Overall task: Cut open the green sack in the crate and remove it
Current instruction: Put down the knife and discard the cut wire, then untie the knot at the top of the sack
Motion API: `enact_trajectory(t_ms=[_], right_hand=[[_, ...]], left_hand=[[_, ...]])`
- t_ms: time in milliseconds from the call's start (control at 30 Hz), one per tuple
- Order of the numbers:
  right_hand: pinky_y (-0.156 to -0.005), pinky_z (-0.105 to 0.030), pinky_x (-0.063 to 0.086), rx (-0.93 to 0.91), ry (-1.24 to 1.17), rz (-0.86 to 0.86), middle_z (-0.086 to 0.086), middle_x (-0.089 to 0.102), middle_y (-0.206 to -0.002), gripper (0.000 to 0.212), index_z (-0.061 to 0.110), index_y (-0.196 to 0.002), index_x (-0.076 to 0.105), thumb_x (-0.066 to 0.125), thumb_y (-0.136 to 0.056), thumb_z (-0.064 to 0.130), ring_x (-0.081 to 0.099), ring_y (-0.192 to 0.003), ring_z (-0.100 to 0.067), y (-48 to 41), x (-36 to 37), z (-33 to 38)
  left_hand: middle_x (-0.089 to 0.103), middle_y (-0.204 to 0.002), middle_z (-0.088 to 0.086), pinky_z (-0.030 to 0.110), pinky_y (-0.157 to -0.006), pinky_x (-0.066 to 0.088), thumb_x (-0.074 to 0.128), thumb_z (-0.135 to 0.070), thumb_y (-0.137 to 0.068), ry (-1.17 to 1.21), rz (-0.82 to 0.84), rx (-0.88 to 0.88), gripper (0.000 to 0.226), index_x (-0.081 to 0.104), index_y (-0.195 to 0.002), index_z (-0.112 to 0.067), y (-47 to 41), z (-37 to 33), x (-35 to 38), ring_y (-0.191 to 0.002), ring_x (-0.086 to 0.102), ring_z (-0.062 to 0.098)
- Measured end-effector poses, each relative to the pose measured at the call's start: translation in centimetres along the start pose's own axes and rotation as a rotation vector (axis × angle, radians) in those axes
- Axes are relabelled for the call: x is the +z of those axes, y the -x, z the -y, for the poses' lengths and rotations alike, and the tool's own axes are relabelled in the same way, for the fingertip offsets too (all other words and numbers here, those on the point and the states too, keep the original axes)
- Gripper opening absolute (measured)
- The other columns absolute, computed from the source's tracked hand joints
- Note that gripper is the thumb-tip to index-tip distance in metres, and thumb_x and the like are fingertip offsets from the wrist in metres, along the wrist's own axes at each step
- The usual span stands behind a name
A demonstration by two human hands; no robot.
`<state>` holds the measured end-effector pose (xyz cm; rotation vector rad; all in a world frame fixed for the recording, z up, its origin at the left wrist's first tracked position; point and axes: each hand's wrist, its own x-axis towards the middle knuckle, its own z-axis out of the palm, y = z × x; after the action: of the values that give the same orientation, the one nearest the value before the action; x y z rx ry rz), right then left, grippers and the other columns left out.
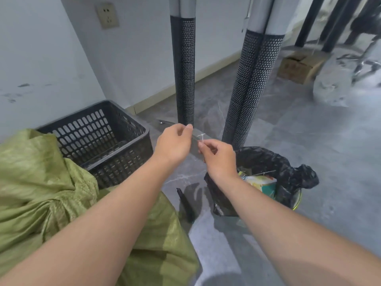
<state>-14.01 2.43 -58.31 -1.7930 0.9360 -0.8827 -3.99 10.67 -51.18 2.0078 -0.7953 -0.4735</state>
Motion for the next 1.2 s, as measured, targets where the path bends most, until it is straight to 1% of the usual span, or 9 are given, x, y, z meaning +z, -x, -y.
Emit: enact_trajectory(t_ms=[200,300,400,533,733,933,1000,1100,1200], right_hand=[[-0.069,-0.034,0.056,0.074,0.465,-0.204,0.006,0.075,-0.076,0.017,0.024,-0.084,0.079,0.071,-0.091,0.037,0.069,-0.077,-0.020,-0.1,-7.2,-1.9],[-0.066,-0.035,0.055,0.174,0.611,-0.208,-0.002,0.075,-0.079,0.021,0.022,-0.081,0.078,0.070,-0.093,0.038,0.069,-0.079,-0.030,0.1,-10.2,-3.0],[-0.064,-0.030,0.045,0.297,0.680,-0.169,-0.004,0.075,-0.086,0.021,0.027,-0.084,0.079,0.066,-0.096,0.039,0.069,-0.086,-0.032,0.0,-11.6,-4.2],[-0.064,-0.028,0.043,0.381,0.720,-0.154,-0.004,0.073,-0.081,0.028,0.023,-0.080,0.078,0.066,-0.095,0.043,0.069,-0.083,-0.031,0.6,-11.8,-4.9],[-0.078,-0.031,0.048,0.295,0.580,-0.113,0.002,0.077,-0.099,0.017,0.021,-0.100,0.079,0.069,-0.094,0.034,0.069,-0.099,-0.025,1.1,-9.4,-3.9],[-0.085,-0.028,0.050,0.072,0.356,0.124,0.008,0.078,-0.092,0.013,0.023,-0.093,0.081,0.070,-0.091,0.031,0.070,-0.092,-0.014,1.2,-0.6,1.4],[-0.087,-0.028,0.050,0.009,0.286,0.226,0.009,0.077,-0.089,0.012,0.023,-0.092,0.080,0.069,-0.092,0.029,0.069,-0.089,-0.011,1.9,2.8,4.0],[-0.073,-0.020,0.047,-0.067,0.227,0.387,0.008,0.072,-0.078,0.017,0.020,-0.084,0.077,0.065,-0.095,0.026,0.064,-0.075,-0.010,3.9,7.0,8.0],[-0.070,-0.032,0.047,-0.137,0.173,0.487,0.008,0.072,-0.074,0.019,0.023,-0.078,0.075,0.066,-0.094,0.028,0.064,-0.073,-0.014,5.7,10.7,11.0]], left_hand=[[0.066,-0.101,0.000,0.043,-0.105,0.045,0.037,-0.054,-0.104,0.070,0.130,-0.026,0.035,0.060,-0.093,-0.030,0.6,-1.5,3.5,-0.120,0.062,0.032],[0.067,-0.135,0.002,0.043,-0.116,0.036,0.032,-0.054,-0.106,0.099,0.200,-0.008,0.053,0.075,-0.119,-0.026,1.2,-2.1,5.3,-0.135,0.054,0.026],[0.057,-0.150,0.000,0.034,-0.109,0.032,0.030,-0.052,-0.109,0.093,0.273,0.000,0.054,0.070,-0.134,-0.025,1.8,-2.6,6.7,-0.141,0.046,0.020],[0.054,-0.154,0.001,0.036,-0.111,0.031,0.025,-0.051,-0.110,0.049,0.340,-0.003,0.057,0.067,-0.137,-0.025,2.1,-2.4,8.0,-0.143,0.045,0.021],[0.056,-0.151,0.001,0.033,-0.106,0.030,0.023,-0.049,-0.110,0.042,0.301,-0.017,0.058,0.067,-0.137,-0.024,2.4,-1.3,6.2,-0.143,0.045,0.021],[0.066,-0.125,0.001,0.027,-0.093,0.030,0.024,-0.049,-0.111,-0.018,0.156,-0.009,0.058,0.067,-0.137,-0.022,3.3,-1.1,-3.0,-0.129,0.053,0.017],[0.066,-0.136,0.005,0.029,-0.097,0.032,0.023,-0.049,-0.110,-0.034,0.113,-0.025,0.058,0.067,-0.137,-0.022,3.8,-0.5,-6.5,-0.134,0.052,0.020],[0.066,-0.131,-0.002,0.027,-0.096,0.030,0.024,-0.048,-0.110,-0.042,0.027,-0.042,0.058,0.069,-0.134,-0.020,5.5,0.5,-11.6,-0.128,0.052,0.011],[0.070,-0.121,0.000,0.031,-0.087,0.038,0.027,-0.041,-0.111,-0.116,-0.079,-0.022,0.058,0.074,-0.119,-0.009,8.1,1.7,-16.2,-0.115,0.059,0.017]])
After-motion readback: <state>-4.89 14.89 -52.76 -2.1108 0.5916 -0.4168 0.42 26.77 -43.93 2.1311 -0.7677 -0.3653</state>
